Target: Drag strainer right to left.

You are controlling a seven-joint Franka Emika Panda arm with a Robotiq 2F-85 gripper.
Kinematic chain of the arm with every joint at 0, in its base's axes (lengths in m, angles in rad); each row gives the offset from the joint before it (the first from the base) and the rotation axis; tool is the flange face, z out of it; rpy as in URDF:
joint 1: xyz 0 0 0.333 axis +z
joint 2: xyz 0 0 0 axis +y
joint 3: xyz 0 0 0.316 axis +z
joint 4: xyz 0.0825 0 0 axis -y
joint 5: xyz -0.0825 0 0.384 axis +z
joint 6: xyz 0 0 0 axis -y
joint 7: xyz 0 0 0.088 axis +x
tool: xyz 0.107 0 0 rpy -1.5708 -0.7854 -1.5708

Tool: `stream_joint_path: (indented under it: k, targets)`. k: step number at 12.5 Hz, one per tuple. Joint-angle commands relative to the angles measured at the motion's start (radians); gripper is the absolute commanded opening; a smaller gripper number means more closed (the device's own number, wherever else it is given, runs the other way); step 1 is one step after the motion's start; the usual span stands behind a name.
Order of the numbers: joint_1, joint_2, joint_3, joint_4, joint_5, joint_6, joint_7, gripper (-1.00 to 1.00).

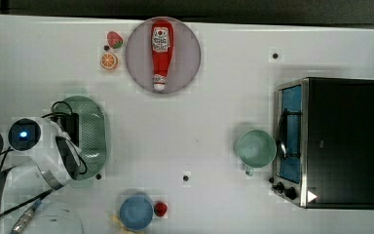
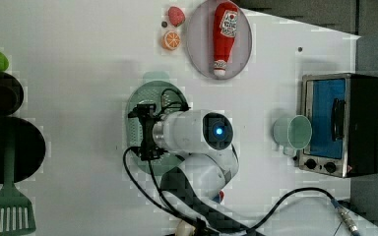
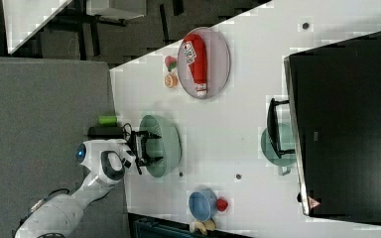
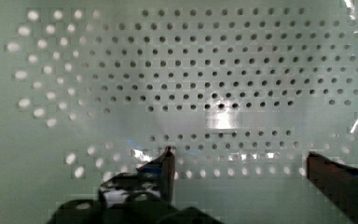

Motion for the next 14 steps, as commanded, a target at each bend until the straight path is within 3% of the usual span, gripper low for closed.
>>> stream_joint_path:
  k: [1,7,14]
  targets:
    - [0.035,-0.001,0.0,0.027,0.041,0.009,0.044,1.0]
    - [0.063,-0.017,-0.035,0.064,0.014,-0.003,-0.02,1.0]
    - [0.043,-0.417,-0.301,0.05,-0.034,-0.448,-0.59,1.0]
